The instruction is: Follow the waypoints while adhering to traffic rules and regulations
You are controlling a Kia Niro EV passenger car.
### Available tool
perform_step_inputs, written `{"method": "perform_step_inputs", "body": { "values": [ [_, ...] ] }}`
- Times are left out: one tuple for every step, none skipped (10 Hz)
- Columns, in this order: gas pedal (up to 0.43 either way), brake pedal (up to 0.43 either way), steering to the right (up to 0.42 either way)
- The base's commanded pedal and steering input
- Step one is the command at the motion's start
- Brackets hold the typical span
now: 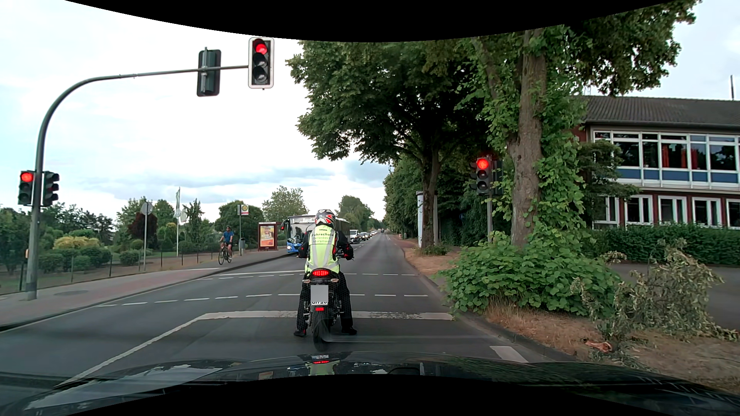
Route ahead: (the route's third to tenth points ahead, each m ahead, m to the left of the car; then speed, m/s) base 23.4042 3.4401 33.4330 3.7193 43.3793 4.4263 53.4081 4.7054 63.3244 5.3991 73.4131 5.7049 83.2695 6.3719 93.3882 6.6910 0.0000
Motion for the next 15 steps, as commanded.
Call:
{"method": "perform_step_inputs", "body": {
  "values": [
    [0.0, 0.0, -0.016],
    [0.0, 0.0, -0.016],
    [0.0, 0.0, -0.017],
    [0.0, 0.0, -0.016],
    [0.0, 0.0, -0.016],
    [0.0, 0.0, -0.016],
    [0.0, 0.0, -0.016],
    [0.0, 0.0, -0.017],
    [0.0, 0.0, -0.016],
    [0.0, 0.0, -0.016],
    [0.0, 0.0, -0.017],
    [0.0, 0.0, -0.017],
    [0.0, 0.0, -0.017],
    [0.0, 0.0, -0.016],
    [0.0, 0.0, -0.017]
  ]
}}
